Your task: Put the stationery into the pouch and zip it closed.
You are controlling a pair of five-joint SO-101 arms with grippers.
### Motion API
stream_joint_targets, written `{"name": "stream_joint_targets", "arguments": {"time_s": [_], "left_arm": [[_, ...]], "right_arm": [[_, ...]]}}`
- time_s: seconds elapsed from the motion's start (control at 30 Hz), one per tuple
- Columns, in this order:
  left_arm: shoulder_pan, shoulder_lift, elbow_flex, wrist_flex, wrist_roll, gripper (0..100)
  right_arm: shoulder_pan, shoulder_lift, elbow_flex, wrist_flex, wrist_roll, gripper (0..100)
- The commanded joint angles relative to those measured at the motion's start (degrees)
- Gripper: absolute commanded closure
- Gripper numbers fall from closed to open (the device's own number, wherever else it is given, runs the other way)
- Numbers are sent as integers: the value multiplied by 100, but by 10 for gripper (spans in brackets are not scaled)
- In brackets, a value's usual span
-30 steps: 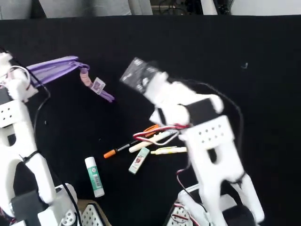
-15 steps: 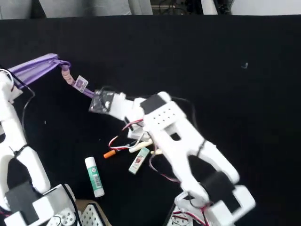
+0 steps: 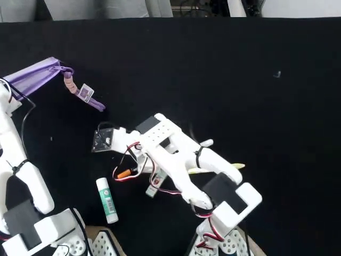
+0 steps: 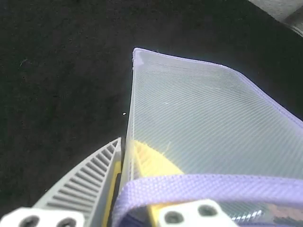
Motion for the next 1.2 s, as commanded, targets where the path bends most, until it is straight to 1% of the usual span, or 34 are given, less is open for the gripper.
{"name": "stream_joint_targets", "arguments": {"time_s": [0.0,0.07,0.17,0.27,0.5,0.6,0.63,0.77,0.87,1.0,1.07,1.17], "left_arm": [[-110,-35,-312,-97,70,972],[-110,-35,-312,-97,70,972],[-110,-35,-312,-97,70,972],[-110,-35,-312,-97,70,972],[-75,-35,-312,-97,70,972],[-66,-35,-312,-97,70,972],[-66,-35,-312,-97,70,972],[-57,-35,-470,-53,70,972],[-48,-35,-523,-44,70,972],[171,-44,-532,-44,308,972],[391,-70,-549,-44,325,972],[725,-229,-892,492,334,972]], "right_arm": [[-62,532,-497,-246,53,751],[-35,743,-708,-237,18,816],[-26,971,-1033,44,9,904],[-18,1138,-1279,255,9,959],[-9,1279,-1393,325,9,964],[158,1156,-1464,448,0,972],[264,1059,-1534,536,-62,987],[826,514,-1833,738,-607,988],[1222,48,-1877,756,-791,988],[1538,-646,-1895,721,-1073,988],[1626,-1042,-1903,712,-1240,988],[1741,-1701,-1903,659,-1503,988]]}}
